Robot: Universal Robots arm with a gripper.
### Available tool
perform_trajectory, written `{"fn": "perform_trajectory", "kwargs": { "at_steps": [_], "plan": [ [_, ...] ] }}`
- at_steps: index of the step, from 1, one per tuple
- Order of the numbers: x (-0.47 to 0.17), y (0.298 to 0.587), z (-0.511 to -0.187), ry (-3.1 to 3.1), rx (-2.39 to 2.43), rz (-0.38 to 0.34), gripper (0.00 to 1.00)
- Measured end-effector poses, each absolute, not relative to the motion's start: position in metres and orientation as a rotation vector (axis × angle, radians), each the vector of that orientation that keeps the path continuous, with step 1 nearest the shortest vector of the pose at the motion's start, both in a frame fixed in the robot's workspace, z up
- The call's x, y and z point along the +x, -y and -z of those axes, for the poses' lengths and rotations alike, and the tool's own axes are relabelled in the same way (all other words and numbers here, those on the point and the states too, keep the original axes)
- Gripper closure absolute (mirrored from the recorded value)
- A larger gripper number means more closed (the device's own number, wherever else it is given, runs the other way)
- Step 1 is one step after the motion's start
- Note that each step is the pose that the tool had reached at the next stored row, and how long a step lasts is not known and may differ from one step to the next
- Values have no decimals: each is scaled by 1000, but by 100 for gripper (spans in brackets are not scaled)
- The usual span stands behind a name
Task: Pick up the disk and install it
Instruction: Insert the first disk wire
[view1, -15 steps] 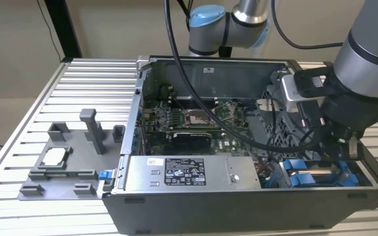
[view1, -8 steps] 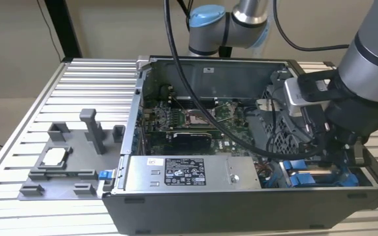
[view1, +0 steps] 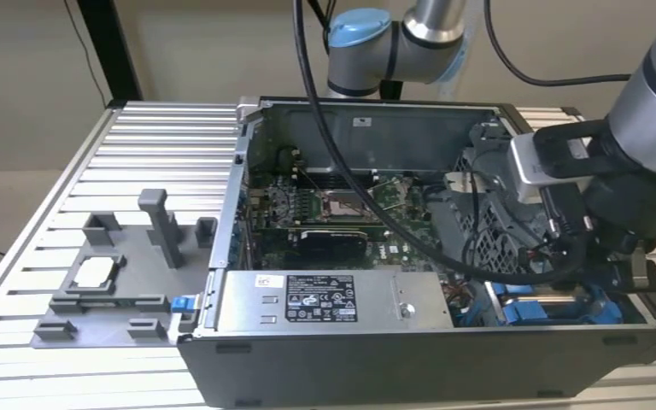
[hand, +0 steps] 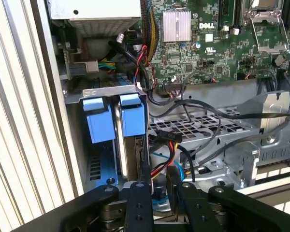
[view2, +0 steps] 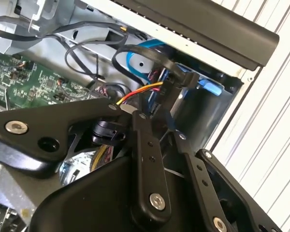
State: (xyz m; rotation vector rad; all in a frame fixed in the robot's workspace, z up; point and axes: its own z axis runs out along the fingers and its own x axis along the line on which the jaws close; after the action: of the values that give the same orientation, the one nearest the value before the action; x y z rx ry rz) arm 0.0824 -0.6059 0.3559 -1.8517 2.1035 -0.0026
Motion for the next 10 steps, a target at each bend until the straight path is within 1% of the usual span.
{"fn": "perform_trajectory", "kwargs": {
  "at_steps": [10],
  "plan": [
    [90,626,-362,-2109,-1854,-8,0]
  ]
}}
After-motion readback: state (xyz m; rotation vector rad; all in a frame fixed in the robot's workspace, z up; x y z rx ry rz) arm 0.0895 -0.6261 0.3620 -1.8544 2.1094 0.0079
